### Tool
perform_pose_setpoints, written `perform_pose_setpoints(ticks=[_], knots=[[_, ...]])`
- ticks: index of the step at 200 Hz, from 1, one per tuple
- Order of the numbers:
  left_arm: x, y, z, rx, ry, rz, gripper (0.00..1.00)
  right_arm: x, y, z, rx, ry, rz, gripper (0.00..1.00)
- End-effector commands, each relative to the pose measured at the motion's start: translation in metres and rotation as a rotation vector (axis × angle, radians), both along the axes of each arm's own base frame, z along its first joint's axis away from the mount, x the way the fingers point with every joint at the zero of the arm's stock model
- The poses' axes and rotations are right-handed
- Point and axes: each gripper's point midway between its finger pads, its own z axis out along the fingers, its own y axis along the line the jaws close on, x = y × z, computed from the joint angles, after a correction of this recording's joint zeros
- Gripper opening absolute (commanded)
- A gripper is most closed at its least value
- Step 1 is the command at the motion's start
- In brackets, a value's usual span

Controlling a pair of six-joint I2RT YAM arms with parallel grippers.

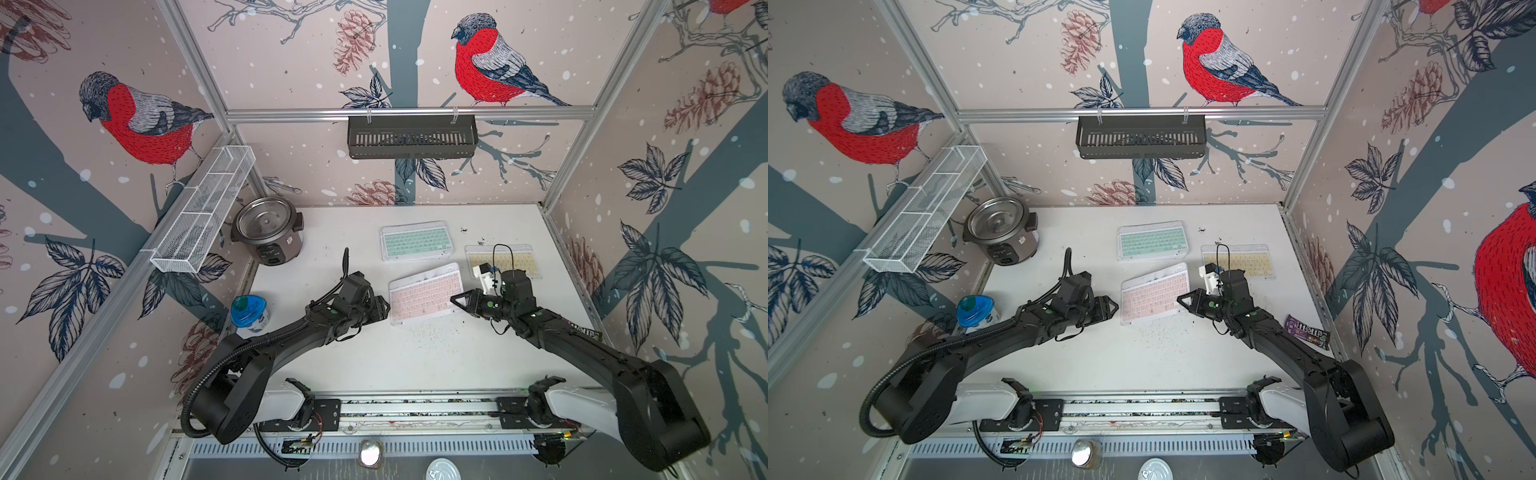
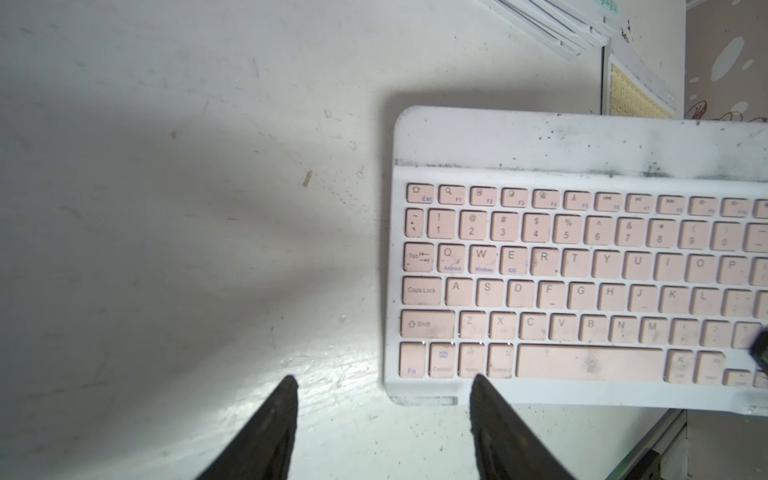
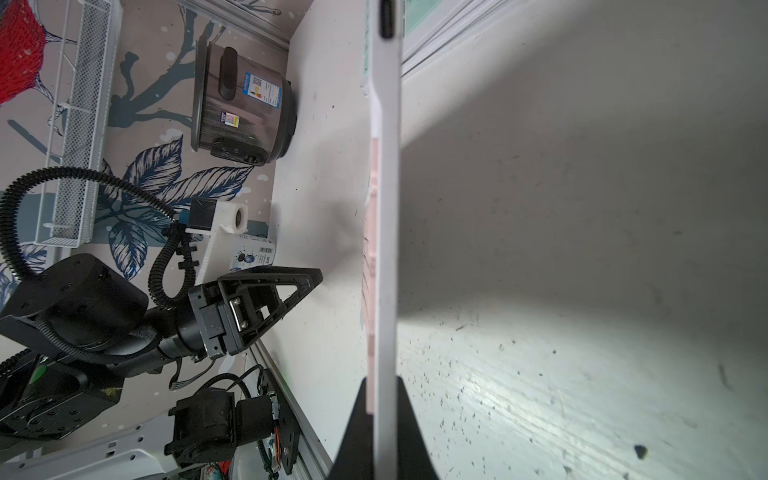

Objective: Stack the numeric keypads
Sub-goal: Pick up the numeric keypad from the center of the board, then place the numeric keypad at the numeric keypad.

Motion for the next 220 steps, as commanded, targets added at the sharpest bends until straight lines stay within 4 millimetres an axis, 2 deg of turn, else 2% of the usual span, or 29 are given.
perform_pose_setpoints(ticks=[1,44,95,113,145,149,220], knots=[[0.004,0.009,0.003,0.016,-0.007,0.034,0.66,0.004,0.004,0.019,0.035,-0.064,0.033,0.07],[0.009,0.024,0.009,0.026,-0.022,0.070,0.65,0.011,-0.001,0.036,0.053,-0.093,0.035,0.06],[0.016,0.038,0.018,0.044,-0.052,0.104,0.66,0.033,-0.007,0.074,0.097,-0.181,0.036,0.06],[0.017,0.041,0.019,0.050,-0.056,0.111,0.66,0.041,-0.008,0.082,0.113,-0.203,0.041,0.06],[0.018,0.042,0.020,0.047,-0.067,0.118,0.66,0.060,-0.010,0.093,0.129,-0.241,0.041,0.06],[0.019,0.042,0.020,0.048,-0.070,0.119,0.66,0.065,-0.010,0.088,0.127,-0.230,0.040,0.06],[0.023,0.046,0.021,0.059,-0.084,0.137,0.66,0.117,0.000,0.091,0.154,-0.262,0.087,0.06]])
